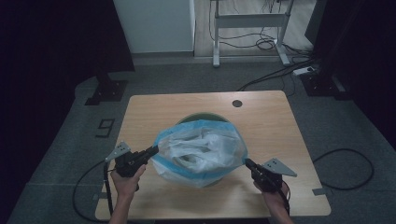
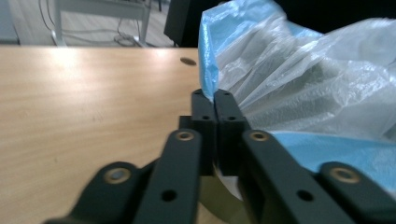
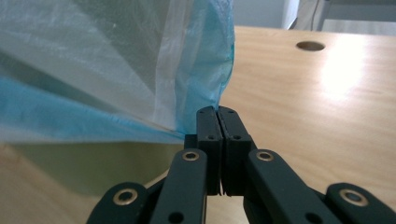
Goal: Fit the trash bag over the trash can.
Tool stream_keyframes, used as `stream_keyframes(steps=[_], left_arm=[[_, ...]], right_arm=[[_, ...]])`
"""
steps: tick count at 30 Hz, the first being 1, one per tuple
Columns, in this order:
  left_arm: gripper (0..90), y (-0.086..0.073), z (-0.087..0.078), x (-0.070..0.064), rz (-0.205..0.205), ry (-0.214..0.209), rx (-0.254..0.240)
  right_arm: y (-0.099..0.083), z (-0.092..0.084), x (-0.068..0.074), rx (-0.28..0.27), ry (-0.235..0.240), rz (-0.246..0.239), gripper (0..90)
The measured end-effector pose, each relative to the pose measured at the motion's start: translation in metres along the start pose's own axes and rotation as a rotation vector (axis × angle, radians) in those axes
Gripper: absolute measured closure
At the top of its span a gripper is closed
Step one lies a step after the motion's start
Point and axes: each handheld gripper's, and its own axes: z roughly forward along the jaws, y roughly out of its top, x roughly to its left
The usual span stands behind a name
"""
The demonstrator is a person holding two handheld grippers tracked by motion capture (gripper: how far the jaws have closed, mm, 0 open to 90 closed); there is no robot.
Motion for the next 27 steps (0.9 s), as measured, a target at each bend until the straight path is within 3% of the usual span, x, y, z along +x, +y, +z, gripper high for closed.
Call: stream_keyframes(steps=[1,2,3,4,5,7,11,16,17,22,24,27], left_arm=[[75.7,0.002,-0.001,-0.001,0.002,-0.004,-0.014],[75.7,0.005,-0.003,-0.002,0.002,-0.014,-0.027],[65.2,0.008,-0.004,-0.003,0.005,-0.025,-0.037],[65.2,0.011,-0.005,-0.004,0.013,-0.023,-0.042],[57.8,0.015,-0.007,-0.007,0.025,-0.021,-0.056],[54.0,0.023,-0.010,-0.011,0.033,-0.041,-0.072],[50.5,0.040,-0.006,-0.014,0.063,-0.040,-0.055],[47.2,0.055,0.005,-0.008,0.053,-0.052,-0.039],[46.7,0.060,0.011,-0.006,0.056,-0.051,-0.013],[45.6,0.064,0.025,0.000,0.058,-0.050,0.054],[45.8,0.062,0.030,0.001,0.045,-0.073,0.066],[47.3,0.060,0.034,0.000,0.056,-0.069,0.086]], right_arm=[[0.004,-0.001,-0.001,-0.012,-0.004,0.001,85.1],[0.004,-0.001,-0.001,-0.012,-0.004,0.001,85.1],[0.008,-0.003,-0.002,-0.024,-0.007,-0.004,84.9],[0.008,-0.003,-0.002,-0.024,-0.007,-0.004,84.9],[0.009,-0.006,-0.002,-0.030,-0.009,-0.008,84.9],[0.010,-0.007,-0.003,-0.032,-0.016,-0.009,84.9],[0.009,-0.008,-0.005,-0.029,-0.023,-0.010,84.7],[0.008,-0.009,-0.007,-0.027,-0.036,-0.016,84.6],[0.007,-0.009,-0.007,-0.027,-0.037,-0.021,84.5],[0.008,-0.009,-0.008,-0.029,-0.038,-0.025,83.8],[0.010,-0.010,-0.008,-0.034,-0.038,-0.025,83.7],[0.013,-0.014,-0.008,-0.053,-0.034,-0.028,82.1]])
